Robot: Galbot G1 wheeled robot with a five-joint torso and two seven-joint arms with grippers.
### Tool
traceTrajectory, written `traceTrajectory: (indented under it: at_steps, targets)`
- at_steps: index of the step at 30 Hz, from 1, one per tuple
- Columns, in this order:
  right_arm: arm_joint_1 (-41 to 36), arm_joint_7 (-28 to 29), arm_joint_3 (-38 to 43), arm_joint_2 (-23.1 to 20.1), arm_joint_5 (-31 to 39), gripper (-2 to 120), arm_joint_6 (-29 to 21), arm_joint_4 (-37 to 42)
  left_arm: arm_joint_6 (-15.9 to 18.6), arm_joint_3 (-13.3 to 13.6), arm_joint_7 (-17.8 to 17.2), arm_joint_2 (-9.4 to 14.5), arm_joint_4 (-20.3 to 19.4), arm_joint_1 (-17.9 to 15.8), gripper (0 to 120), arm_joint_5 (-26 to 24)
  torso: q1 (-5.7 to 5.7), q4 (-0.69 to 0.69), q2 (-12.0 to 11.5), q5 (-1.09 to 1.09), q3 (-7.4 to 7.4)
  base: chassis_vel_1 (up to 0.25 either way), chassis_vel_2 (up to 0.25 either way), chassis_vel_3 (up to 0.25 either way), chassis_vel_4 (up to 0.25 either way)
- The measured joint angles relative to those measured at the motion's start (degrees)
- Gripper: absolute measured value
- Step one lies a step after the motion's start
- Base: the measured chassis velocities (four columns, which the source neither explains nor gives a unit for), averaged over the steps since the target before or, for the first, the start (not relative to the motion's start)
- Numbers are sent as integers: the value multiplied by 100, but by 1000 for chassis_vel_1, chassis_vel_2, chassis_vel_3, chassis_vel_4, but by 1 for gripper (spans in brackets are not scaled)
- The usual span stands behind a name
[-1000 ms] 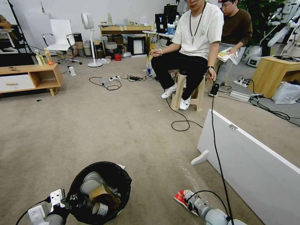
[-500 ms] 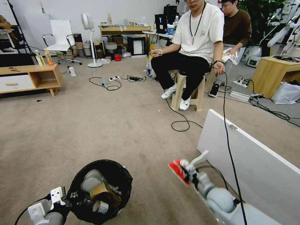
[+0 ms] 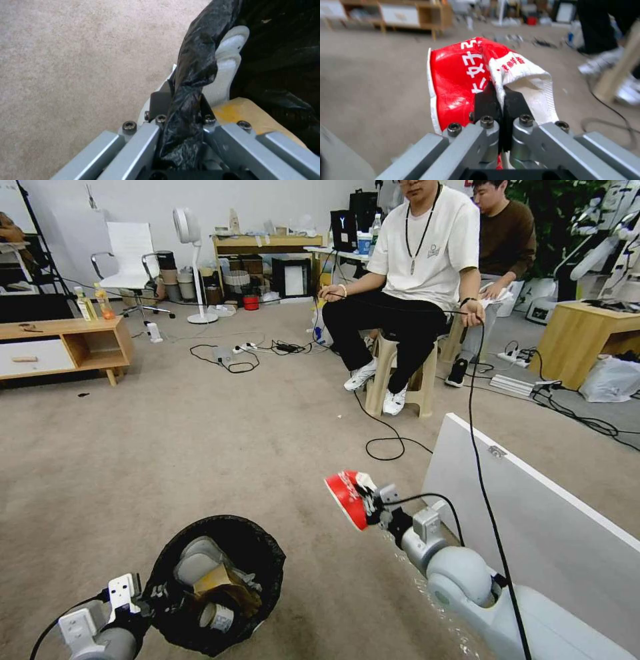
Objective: Pick up the trash bin and place the garbage on the floor into it.
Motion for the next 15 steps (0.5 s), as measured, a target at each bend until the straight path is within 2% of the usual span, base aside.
traceTrajectory:
  at_steps: [15]
  targets:
    - [1018,-136,-844,298,1506,0,371,754,62,24,-9,67,-60,-22,2,-49,0,0,0,0,0,0,0,0,0]
